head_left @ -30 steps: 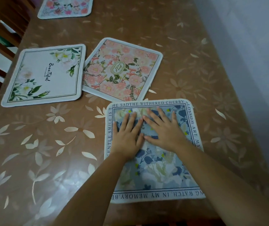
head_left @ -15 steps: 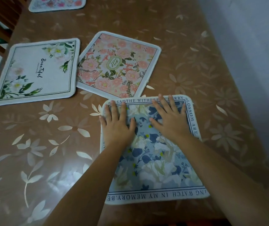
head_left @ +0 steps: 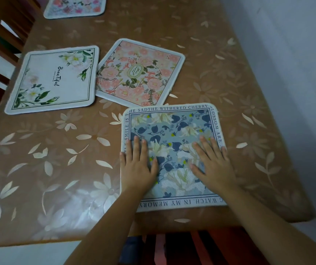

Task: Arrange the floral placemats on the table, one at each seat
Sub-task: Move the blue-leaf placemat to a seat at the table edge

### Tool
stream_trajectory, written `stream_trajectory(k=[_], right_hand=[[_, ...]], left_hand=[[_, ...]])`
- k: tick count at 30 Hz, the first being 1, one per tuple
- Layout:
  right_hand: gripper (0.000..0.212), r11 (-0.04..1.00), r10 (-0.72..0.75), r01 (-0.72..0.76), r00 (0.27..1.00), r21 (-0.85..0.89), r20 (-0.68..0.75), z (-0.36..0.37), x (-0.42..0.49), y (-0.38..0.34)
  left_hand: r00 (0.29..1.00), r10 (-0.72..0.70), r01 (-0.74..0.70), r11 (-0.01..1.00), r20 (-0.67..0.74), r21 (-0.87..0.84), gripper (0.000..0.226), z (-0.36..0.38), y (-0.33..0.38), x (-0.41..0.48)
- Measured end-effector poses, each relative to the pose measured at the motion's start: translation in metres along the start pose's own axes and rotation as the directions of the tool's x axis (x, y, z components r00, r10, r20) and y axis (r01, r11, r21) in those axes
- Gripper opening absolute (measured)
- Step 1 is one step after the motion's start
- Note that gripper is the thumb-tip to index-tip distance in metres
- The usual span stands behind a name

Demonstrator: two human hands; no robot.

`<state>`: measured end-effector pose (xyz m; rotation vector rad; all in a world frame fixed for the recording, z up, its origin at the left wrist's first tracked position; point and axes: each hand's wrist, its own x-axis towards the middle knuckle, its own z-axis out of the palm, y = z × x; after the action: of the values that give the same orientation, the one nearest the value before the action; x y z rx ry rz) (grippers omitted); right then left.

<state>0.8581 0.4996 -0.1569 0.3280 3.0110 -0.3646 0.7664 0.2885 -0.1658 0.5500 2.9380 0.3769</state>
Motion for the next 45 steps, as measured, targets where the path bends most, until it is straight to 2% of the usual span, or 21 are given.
stream_trajectory(k=[5,10,19,26,29,33,37,39,42,45], right_hand=[[0.067,0.999,0.046,-0.047,0.998,-0.027,-0.037,0.002,-0.028,-0.016],[0.070,0.998,0.057,-0.057,0.998,0.006,0.012,0.001,-0.037,-0.036],[0.071,0.997,0.051,-0.049,0.998,-0.064,0.038,0.008,-0.028,-0.085],[0.074,0.992,0.122,-0.123,0.992,0.005,0.038,0.014,-0.015,-0.109],[0.075,0.986,0.141,-0.141,0.990,0.083,0.014,0.011,0.001,-0.135],[0.052,0.977,0.141,-0.133,0.990,0.169,-0.032,0.012,0.038,-0.172],[0.046,0.966,0.164,-0.140,0.981,0.219,-0.099,0.017,0.075,-0.206],[0.045,0.964,0.183,-0.149,0.973,0.222,-0.139,0.020,0.092,-0.220],[0.047,0.959,0.213,-0.176,0.965,0.223,-0.151,0.023,0.114,-0.235],[0.049,0.946,0.250,-0.203,0.954,0.253,-0.166,0.024,0.134,-0.242]], left_hand=[[0.998,0.021,-0.022,1.000,0.062,0.017,0.070,-0.002,0.005,-0.023],[0.992,0.038,-0.041,0.999,0.121,0.026,0.067,-0.006,0.010,-0.046],[0.980,0.102,-0.098,0.995,0.170,-0.029,0.064,-0.012,0.007,-0.060],[0.922,0.311,-0.316,0.949,0.230,-0.016,0.056,-0.035,-0.034,-0.034],[0.920,0.341,-0.343,0.939,0.192,-0.025,0.050,-0.048,-0.069,-0.014],[0.924,0.353,-0.339,0.934,0.147,-0.116,0.044,-0.063,-0.118,0.015],[0.930,0.353,-0.339,0.931,0.099,-0.137,0.042,-0.077,-0.157,0.048],[0.930,0.365,-0.353,0.922,0.049,-0.160,0.040,-0.087,-0.168,0.067],[0.913,0.407,-0.407,0.907,-0.024,-0.107,0.040,-0.095,-0.178,0.095],[0.909,0.417,-0.415,0.901,-0.016,-0.127,0.041,-0.098,-0.184,0.122]])
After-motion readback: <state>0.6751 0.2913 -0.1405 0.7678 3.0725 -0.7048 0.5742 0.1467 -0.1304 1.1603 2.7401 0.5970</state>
